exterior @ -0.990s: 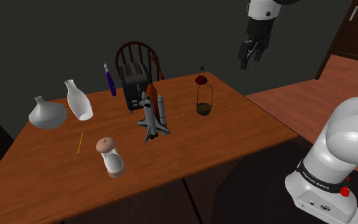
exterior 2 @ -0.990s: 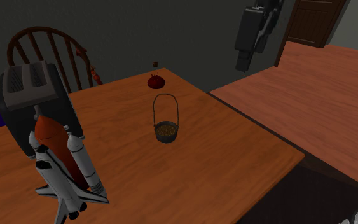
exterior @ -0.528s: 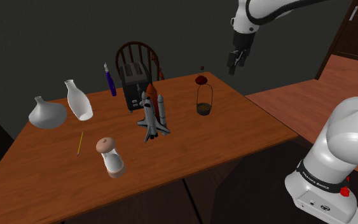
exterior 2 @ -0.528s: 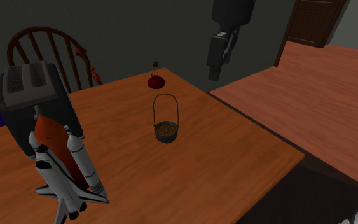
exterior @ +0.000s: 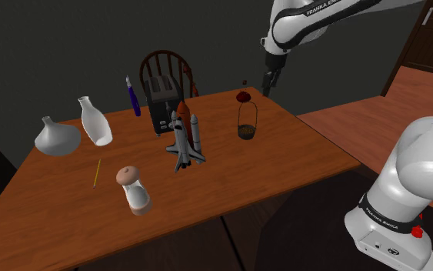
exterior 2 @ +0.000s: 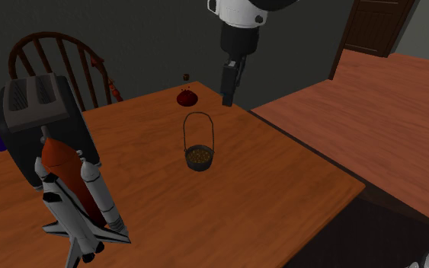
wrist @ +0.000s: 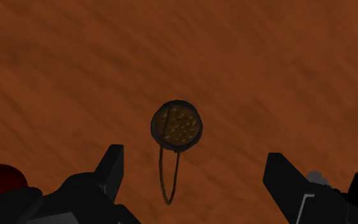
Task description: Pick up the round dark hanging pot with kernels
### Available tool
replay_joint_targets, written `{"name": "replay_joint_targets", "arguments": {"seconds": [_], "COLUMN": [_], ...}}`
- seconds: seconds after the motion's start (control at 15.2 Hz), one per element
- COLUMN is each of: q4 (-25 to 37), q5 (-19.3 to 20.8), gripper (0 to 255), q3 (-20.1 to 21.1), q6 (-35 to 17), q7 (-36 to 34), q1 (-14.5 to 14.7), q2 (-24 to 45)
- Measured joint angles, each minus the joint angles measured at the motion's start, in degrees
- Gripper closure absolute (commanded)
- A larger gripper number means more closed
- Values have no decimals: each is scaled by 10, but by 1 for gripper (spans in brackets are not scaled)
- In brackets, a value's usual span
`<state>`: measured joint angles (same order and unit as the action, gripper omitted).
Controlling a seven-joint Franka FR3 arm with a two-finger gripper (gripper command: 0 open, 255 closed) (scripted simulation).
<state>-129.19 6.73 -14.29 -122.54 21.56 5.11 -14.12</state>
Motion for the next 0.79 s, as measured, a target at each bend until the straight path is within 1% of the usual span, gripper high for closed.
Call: {"name": "replay_joint_targets", "arguments": {"seconds": [0.26, 0.4, 0.53, 0.79], "q4": [50, 88, 94, 84], "q5": [-33, -57, -65, -73], "gripper": [0, 0, 0, 0], "q3": [-17, -22, -22, -21], "q6": [-44, -59, -71, -100], "q7": [79, 122, 138, 147], "q1": [9, 11, 11, 10], "q2": [89, 141, 159, 178]}}
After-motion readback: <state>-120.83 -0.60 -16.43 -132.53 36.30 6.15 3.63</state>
